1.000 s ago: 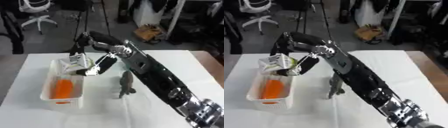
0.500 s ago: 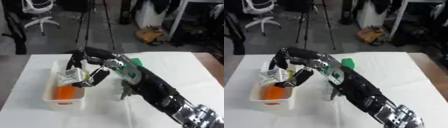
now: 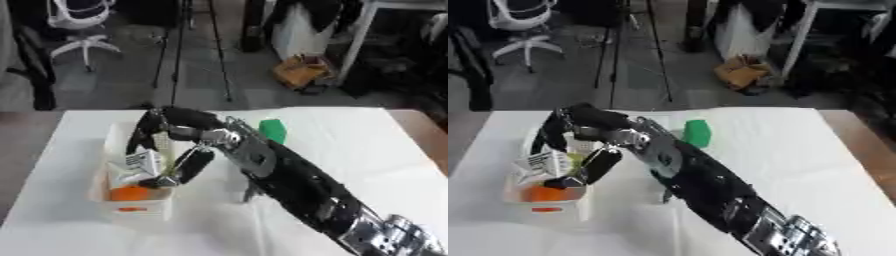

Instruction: Pick up objects on the table and place them in the box.

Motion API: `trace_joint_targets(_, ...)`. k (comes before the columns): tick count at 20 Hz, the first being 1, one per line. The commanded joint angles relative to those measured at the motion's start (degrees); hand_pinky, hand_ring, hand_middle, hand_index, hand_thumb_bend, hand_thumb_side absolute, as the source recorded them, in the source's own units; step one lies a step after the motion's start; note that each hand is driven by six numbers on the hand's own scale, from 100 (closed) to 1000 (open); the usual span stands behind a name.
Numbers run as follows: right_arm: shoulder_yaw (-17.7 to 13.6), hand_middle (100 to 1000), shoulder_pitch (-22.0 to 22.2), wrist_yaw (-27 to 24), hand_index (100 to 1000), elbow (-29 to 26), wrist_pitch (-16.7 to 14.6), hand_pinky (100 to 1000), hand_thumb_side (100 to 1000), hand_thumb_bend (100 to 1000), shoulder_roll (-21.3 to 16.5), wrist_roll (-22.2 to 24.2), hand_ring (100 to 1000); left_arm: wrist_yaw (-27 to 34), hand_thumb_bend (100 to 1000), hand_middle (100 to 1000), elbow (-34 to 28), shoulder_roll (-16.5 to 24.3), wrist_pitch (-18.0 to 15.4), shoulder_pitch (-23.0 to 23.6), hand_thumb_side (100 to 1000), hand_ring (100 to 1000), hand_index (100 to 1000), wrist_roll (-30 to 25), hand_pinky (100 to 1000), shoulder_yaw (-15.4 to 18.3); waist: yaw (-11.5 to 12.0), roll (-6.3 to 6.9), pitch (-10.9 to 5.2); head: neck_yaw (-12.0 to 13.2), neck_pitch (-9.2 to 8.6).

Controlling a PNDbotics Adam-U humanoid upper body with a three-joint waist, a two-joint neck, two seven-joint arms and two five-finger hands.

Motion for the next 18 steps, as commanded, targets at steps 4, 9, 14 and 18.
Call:
trace_joint_targets(4, -0.4, 398, -1.5, -2.4, 385, -4.3, -3.2, 472, 100, 100, -1.1, 0.1, 447, 0.3, 424, 829, -1.0, 0.4, 0.0, -1.1, 941, 714, 909, -0.2, 503, -0.1, 0.3, -0.57, -1.69, 0.0, -1.20)
trace_joint_targets(9, -0.4, 418, -1.4, 1.1, 401, -8.4, -7.6, 507, 100, 103, -1.6, -0.4, 472, 0.3, 425, 827, -0.9, 0.3, 0.0, -1.1, 942, 713, 909, -0.2, 502, 0.0, 0.5, -0.69, -1.54, 0.0, -1.50)
trace_joint_targets(14, -0.2, 456, -1.3, 4.6, 434, -9.1, -8.6, 528, 100, 208, -1.7, -2.9, 496, 0.2, 425, 827, -0.9, 0.3, 0.0, -1.1, 942, 713, 908, -0.2, 502, 0.0, 0.6, -0.74, -1.47, 0.0, -1.60)
trace_joint_targets(18, 1.1, 915, -2.2, 7.9, 921, -11.7, -8.6, 869, 256, 438, -4.3, -0.9, 862, 0.2, 425, 827, -0.9, 0.4, 0.0, -1.0, 942, 713, 908, -0.2, 502, 0.0, 0.7, -0.75, -1.49, 0.0, -1.79)
